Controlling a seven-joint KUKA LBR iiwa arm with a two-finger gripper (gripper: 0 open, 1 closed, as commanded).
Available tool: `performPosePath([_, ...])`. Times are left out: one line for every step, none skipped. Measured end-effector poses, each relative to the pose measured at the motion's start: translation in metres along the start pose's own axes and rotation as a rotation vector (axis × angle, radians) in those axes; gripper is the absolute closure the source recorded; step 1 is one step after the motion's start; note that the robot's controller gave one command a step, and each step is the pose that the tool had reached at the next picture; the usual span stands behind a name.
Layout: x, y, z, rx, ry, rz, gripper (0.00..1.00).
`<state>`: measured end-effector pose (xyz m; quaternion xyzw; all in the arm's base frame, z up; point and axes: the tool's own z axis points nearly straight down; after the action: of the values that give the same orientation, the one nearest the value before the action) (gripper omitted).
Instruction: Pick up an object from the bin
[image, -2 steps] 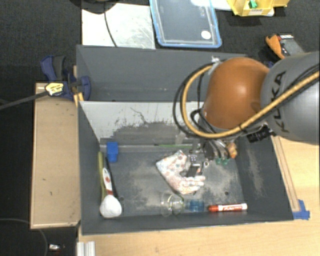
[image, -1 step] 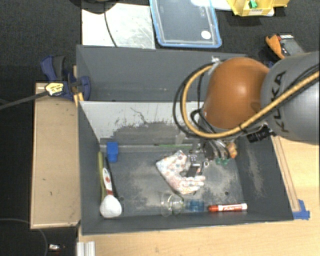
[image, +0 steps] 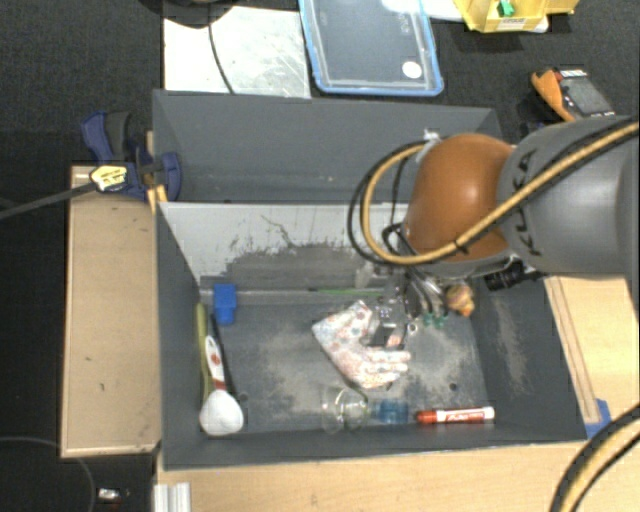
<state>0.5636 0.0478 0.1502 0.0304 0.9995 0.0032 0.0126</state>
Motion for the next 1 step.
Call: performPosePath([0.0082, 0.0086, 0.0378, -0.003, -0.001, 0.062, 0.00])
